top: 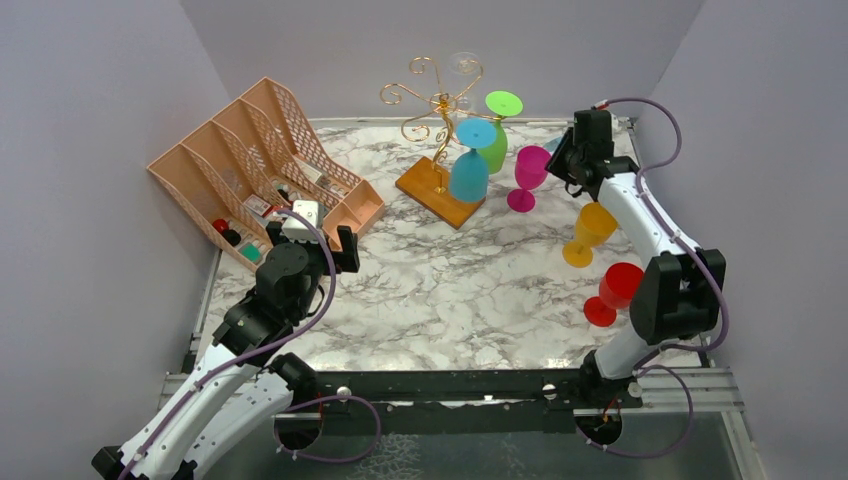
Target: Place the wine glass upside down on the wine glass rack
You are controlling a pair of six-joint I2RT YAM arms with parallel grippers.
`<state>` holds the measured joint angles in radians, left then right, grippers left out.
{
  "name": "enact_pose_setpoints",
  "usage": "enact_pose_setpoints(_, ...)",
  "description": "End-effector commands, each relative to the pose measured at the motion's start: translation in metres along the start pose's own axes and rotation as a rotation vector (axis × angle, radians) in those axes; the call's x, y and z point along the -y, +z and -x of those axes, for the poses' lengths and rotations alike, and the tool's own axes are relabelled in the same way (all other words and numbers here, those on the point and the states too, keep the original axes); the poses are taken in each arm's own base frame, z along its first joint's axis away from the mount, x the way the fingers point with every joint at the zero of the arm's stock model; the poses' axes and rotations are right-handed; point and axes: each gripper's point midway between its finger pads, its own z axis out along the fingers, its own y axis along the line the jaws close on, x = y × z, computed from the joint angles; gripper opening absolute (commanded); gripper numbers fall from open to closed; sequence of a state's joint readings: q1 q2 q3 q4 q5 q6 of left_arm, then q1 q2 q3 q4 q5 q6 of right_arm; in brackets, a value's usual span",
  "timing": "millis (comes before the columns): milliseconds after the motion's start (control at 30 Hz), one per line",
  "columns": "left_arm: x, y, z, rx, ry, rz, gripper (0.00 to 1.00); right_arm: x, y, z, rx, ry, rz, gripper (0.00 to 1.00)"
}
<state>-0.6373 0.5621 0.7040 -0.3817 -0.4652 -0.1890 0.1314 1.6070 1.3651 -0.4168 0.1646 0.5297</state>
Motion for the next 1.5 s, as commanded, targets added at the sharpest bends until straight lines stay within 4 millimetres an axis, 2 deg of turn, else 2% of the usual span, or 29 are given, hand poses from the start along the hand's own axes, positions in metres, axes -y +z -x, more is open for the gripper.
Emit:
enact_pose_setpoints(0, -0.003, 0.000, 0.005, 0.036, -0.001, 0.018, 0.99, -0.007, 0.006, 0.000, -0.026, -0.018, 0.029, 0.36)
enact_pose_setpoints(200, -0.004, -0.001, 0.005, 0.039, -0.002, 0.017, 0.99, -0.005, 0.020, -0.010, -0.057, -0.021, 0.017, 0.30)
enact_pose_setpoints(367, -0.004, 0.000, 0.005, 0.040, -0.002, 0.021, 0.99, 0.001, 0.020, -0.010, -0.050, -0.038, -0.005, 0.24)
enact_pose_setpoints(500, -0.004, 0.001, 0.004, 0.035, 0.003, 0.021, 0.99, 0.006, 0.017, -0.012, -0.043, -0.049, -0.020, 0.15)
enact_pose_setpoints(600, -0.004, 0.002, 0.003, 0.032, 0.004, 0.023, 0.99, 0.009, 0.015, -0.013, -0.042, -0.056, -0.023, 0.02)
enact_pose_setpoints(800, -0.003, 0.003, 0.001, 0.023, 0.008, 0.020, 0.99, 0.014, 0.006, -0.008, -0.032, -0.082, -0.048, 0.01)
enact_pose_setpoints(1067, -0.003, 0.003, 0.001, 0.021, 0.008, 0.021, 0.99, 0.022, -0.024, 0.005, -0.004, -0.139, -0.074, 0.01)
enact_pose_setpoints(1467, 0.009, -0.003, 0.011, 0.075, -0.031, -0.062, 0.99, 0.020, -0.092, -0.016, -0.046, -0.148, 0.059, 0.01)
